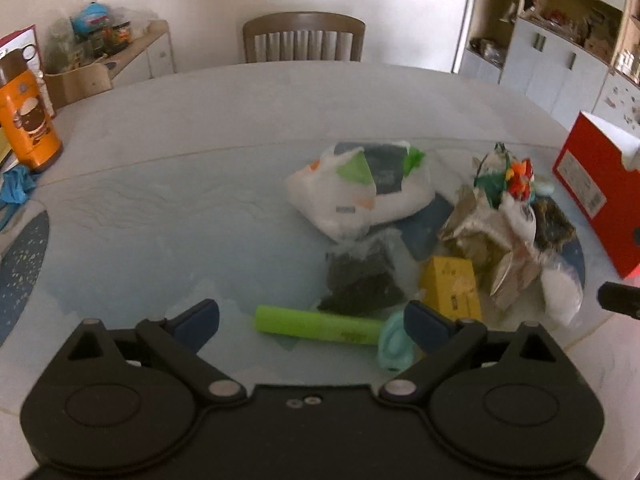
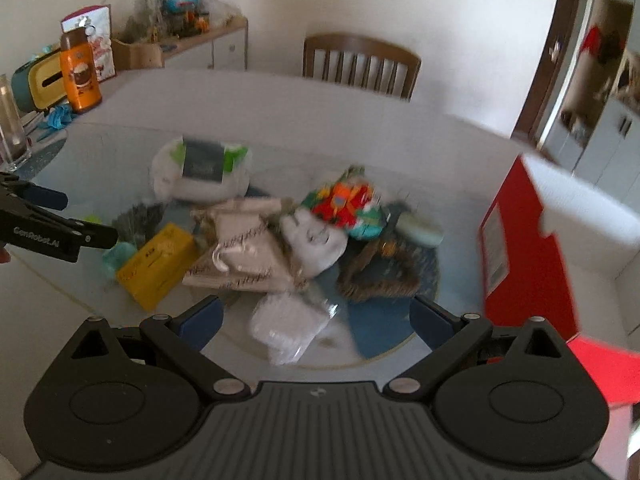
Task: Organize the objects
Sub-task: 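Move both tools over the cluttered items on the table, then grasp the teal rubber toy with the left gripper while the right grasps the clear bead bag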
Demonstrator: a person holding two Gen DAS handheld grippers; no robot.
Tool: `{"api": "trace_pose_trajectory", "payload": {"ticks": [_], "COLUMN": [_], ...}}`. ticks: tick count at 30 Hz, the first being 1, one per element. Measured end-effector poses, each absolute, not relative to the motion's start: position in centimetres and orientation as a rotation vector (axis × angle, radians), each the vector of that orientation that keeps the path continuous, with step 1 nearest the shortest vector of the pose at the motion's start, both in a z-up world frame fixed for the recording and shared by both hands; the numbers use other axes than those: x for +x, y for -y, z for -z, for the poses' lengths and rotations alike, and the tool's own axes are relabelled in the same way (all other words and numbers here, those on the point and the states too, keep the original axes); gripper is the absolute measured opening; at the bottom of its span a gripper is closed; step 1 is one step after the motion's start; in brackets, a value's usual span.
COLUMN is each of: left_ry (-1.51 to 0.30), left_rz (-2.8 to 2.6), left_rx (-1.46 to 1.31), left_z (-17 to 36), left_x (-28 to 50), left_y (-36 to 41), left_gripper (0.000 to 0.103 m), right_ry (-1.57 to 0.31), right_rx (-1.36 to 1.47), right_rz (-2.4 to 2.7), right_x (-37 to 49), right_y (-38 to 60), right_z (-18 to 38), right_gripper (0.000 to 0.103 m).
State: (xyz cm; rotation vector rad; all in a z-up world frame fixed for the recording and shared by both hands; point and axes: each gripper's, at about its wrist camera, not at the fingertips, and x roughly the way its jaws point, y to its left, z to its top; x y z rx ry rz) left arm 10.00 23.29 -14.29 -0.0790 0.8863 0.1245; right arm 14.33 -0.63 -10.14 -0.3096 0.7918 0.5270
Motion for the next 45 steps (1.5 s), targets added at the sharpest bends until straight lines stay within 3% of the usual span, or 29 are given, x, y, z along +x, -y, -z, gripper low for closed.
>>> {"api": "trace_pose_trajectory", "payload": {"ticks": [9, 13, 16, 23, 36, 38, 41, 45], "left_ry": [-0.889, -0.898, -0.918, -0.904, -0.918, -0.923, -0.924, -0.92], "left_rz": [0.015, 0.06, 0.072, 0.107, 0.141, 0.142, 0.14, 0.145], "left_rx": [-0.023, 0.002, -0.032, -0.015, -0.039, -0.048, -0.061, -0.075], "left_z": [14.1, 14.7, 15.1, 14.9, 15.0, 15.0, 15.0, 14.8], "left_x": [9.0, 8.8, 8.7, 8.8, 9.4, 9.4, 9.4, 9.1], "left_y": [-23.0, -21.7, -21.5, -20.3, -19.9, -20.0, -20.3, -20.4], "left_gripper": [0.092, 0.083, 0.08, 0.065, 0.032, 0.021, 0.018, 0.018], "right_ry": [-0.853, -0.868, -0.891, -0.917, -0.965, -0.965, -0.958, -0.955], "right_rx": [-0.271, -0.266, -0.265, -0.259, -0.254, -0.252, -0.263, -0.265], "right_rz": [-0.523, -0.515, -0.508, -0.514, -0.506, -0.511, -0.511, -0.516], "right_x": [15.0, 15.3, 15.6, 16.0, 16.6, 16.6, 16.4, 16.3], "right_y": [0.0, -0.3, -0.6, -1.3, -1.6, -1.6, -1.7, -1.3], "right_z": [11.2, 11.5, 12.0, 12.9, 13.7, 13.8, 13.7, 13.3], "right_gripper": [0.094, 0.093, 0.085, 0.08, 0.049, 0.043, 0.035, 0.032]}}
